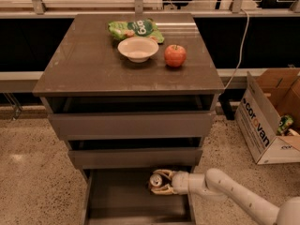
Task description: Pick orange can from bottom drawer and place on counter
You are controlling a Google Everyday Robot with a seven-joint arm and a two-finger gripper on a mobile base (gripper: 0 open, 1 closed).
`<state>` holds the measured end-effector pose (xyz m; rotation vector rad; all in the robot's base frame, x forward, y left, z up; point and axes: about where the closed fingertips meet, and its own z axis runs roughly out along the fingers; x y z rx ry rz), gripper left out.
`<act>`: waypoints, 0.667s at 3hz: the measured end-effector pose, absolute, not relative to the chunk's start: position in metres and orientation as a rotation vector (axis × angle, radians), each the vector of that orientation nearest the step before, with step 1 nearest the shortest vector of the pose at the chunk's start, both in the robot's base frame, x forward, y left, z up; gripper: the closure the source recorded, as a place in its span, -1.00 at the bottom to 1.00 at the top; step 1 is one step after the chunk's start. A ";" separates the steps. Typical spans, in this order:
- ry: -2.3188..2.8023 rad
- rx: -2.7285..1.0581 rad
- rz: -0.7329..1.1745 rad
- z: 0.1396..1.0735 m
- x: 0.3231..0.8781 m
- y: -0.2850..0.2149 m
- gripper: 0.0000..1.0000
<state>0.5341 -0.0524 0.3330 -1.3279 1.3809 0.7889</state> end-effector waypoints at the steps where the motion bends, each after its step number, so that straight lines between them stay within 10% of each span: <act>1: 1.279 -1.456 0.749 0.411 0.520 -0.033 1.00; 2: 1.208 -1.567 0.702 0.481 0.508 -0.017 1.00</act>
Offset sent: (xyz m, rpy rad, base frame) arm -0.0357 0.0491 0.2424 -0.1888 -0.2680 0.2431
